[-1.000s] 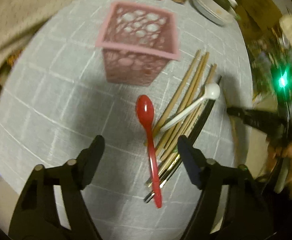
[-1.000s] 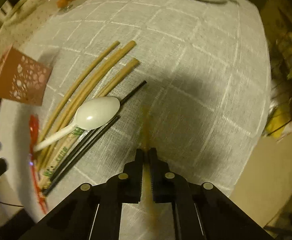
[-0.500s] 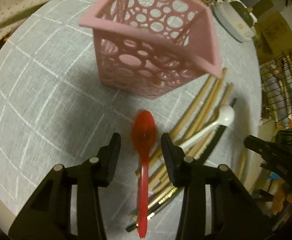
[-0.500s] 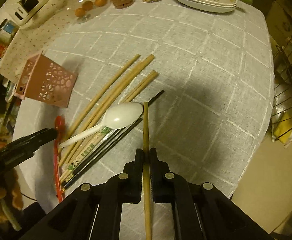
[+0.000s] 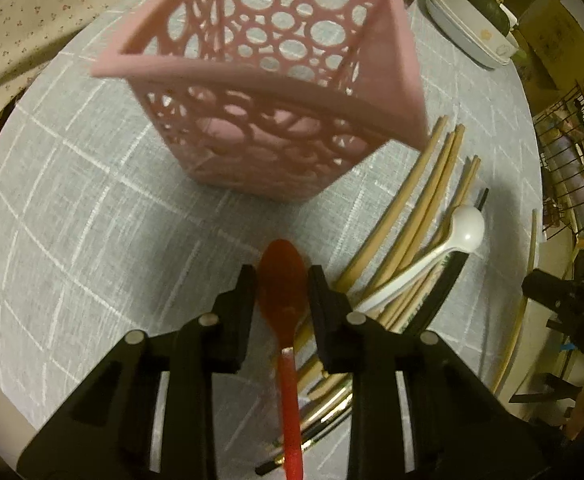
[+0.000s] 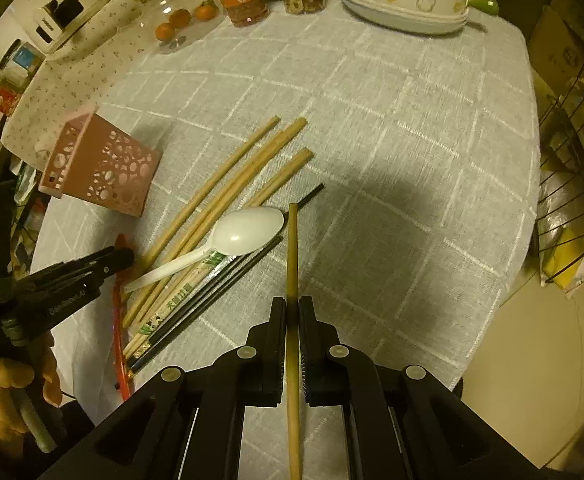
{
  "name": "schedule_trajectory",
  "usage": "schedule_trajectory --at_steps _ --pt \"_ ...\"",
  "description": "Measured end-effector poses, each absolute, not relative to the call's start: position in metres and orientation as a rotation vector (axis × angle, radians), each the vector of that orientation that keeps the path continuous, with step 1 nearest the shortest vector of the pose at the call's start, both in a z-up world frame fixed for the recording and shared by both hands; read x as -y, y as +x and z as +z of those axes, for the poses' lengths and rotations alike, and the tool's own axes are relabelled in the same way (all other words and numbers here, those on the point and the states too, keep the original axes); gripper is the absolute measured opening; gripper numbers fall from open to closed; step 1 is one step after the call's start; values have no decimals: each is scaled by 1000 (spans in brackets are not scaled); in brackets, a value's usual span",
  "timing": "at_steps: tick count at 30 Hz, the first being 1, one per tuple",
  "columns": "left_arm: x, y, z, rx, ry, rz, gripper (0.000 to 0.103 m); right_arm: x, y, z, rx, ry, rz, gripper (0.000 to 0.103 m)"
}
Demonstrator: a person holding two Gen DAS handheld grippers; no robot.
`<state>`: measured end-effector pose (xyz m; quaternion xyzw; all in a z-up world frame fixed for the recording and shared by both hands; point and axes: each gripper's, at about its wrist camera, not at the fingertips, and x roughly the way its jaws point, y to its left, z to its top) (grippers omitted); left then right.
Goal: Organize utensils
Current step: 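Carry the red spoon into the pink basket with the left tool while the right tool inserts the chopstick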
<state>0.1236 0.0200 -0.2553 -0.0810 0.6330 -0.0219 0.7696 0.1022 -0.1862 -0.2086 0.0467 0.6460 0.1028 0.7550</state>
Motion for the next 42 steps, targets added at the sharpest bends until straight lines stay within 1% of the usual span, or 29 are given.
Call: schedule_trajectory --at_steps 4,12,18,24,29,39,42 --pt "-29 113 -233 -1328 -168 -67 28 178 101 -194 -1362 98 239 6" --pt "-40 87 -170 -1151 -140 -93 28 154 91 -154 -1231 70 291 6" --pt "-44 67 -134 -1025 -143 -120 28 136 80 -123 -1124 54 316 6" --pt "-50 52 -90 -875 -160 -129 28 123 74 -88 -1009 43 344 6" --pt "-57 48 -53 -684 -162 -106 28 117 76 -60 -916 60 351 6" --pt "-58 78 -38 -437 -146 -30 28 105 91 -20 -791 122 372 6" --pt "-58 83 -42 -376 -119 -17 28 101 93 -8 -755 135 389 6"
